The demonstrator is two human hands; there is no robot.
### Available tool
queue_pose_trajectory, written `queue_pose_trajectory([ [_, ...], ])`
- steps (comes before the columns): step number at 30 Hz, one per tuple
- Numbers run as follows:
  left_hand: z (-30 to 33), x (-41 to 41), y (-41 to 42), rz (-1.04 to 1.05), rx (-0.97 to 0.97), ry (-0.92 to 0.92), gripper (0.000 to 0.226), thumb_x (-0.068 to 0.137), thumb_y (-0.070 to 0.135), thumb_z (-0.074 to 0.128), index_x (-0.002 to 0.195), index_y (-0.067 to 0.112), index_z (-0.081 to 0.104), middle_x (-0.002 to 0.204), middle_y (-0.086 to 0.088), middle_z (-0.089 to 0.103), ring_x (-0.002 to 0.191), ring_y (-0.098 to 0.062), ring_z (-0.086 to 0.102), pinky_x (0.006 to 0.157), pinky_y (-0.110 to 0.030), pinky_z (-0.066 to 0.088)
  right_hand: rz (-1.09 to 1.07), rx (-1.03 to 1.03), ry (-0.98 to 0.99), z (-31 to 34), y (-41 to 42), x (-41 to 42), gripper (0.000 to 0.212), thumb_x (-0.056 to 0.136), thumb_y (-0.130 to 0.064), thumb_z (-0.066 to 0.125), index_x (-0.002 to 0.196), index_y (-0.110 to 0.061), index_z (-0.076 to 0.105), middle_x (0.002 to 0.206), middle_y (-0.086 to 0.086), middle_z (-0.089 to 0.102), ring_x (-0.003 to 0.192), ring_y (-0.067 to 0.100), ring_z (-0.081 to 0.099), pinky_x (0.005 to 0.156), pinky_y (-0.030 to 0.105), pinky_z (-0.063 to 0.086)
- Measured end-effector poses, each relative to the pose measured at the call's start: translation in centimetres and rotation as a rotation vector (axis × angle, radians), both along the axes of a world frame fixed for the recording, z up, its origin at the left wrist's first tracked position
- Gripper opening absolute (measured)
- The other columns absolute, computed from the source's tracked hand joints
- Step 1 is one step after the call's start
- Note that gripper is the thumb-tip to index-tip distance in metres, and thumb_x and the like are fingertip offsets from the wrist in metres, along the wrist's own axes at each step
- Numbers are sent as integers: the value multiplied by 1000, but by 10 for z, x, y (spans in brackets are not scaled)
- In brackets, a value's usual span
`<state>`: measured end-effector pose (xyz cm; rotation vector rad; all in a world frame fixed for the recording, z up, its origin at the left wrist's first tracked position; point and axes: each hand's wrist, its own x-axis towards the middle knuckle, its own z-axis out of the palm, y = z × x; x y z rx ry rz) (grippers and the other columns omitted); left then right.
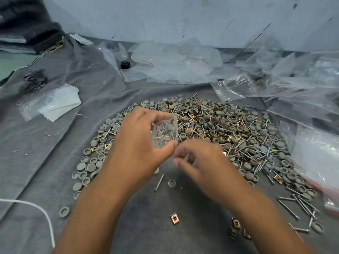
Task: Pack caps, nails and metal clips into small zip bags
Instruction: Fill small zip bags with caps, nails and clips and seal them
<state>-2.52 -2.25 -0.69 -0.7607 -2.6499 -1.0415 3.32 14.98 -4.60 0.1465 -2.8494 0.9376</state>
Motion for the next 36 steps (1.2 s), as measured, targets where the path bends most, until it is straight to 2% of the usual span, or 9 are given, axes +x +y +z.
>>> queue_pose_trajectory([
  [3,0,0,0,11,6,2,53,73,37,82,122,40,61,105,18,54,101,-4,53,86,-11,36,171,56,-128,-13,-17,0,8,96,-38,65,104,-38,65,109,-19,54,102,1,53,92,35,50],
  [8,0,0,0,0,8,1,53,73,38,81,123,38,62,106,17,55,102,-4,53,87,-13,37,220,123,-95,-15,-23,1,6,95,-40,65,98,-37,61,111,-17,50,110,4,45,91,37,49],
  [13,0,0,-3,-3,12,-5,52,73,42,78,122,42,60,105,19,54,102,-1,53,86,-11,38,136,7,-142,2,-1,0,10,99,-38,58,90,-36,56,98,-21,55,96,-4,49,85,27,46],
  [16,-1,0,-4,-1,-2,-2,52,74,42,78,123,41,61,105,20,53,99,0,51,86,-10,37,-115,-167,80,21,27,3,9,98,-37,55,90,-41,56,85,-20,59,85,-6,55,68,10,40],
  [20,0,5,4,-27,-21,-3,51,74,41,77,122,42,60,102,21,51,97,-2,49,84,-18,38,-75,-151,402,33,25,4,4,100,-24,61,98,-27,63,89,-18,57,83,1,56,73,9,39],
  [24,0,9,13,-49,-36,4,48,74,44,71,121,39,62,101,17,51,97,-4,49,85,-23,39,-10,25,389,23,13,0,9,96,-25,69,101,-19,71,96,-10,63,86,3,58,80,21,49],
  [28,0,9,12,-55,-54,-5,52,72,46,72,122,41,59,103,22,50,97,-1,49,84,-19,38,-215,-186,415,27,31,-4,6,94,-31,71,99,-28,71,89,-19,66,80,-1,62,70,7,45],
  [32,0,8,9,-53,-50,-8,54,73,44,75,124,41,59,103,26,48,99,7,47,81,-10,35,-411,67,9,10,57,-7,8,91,-43,72,94,-37,68,85,-21,61,74,-4,56,62,17,43],
  [36,0,8,11,-55,-60,-5,55,72,48,70,124,41,58,102,27,47,99,9,46,80,-11,35,-449,332,-165,-7,47,-9,20,92,-52,67,102,-35,65,99,-13,62,97,13,59,76,33,52],
])
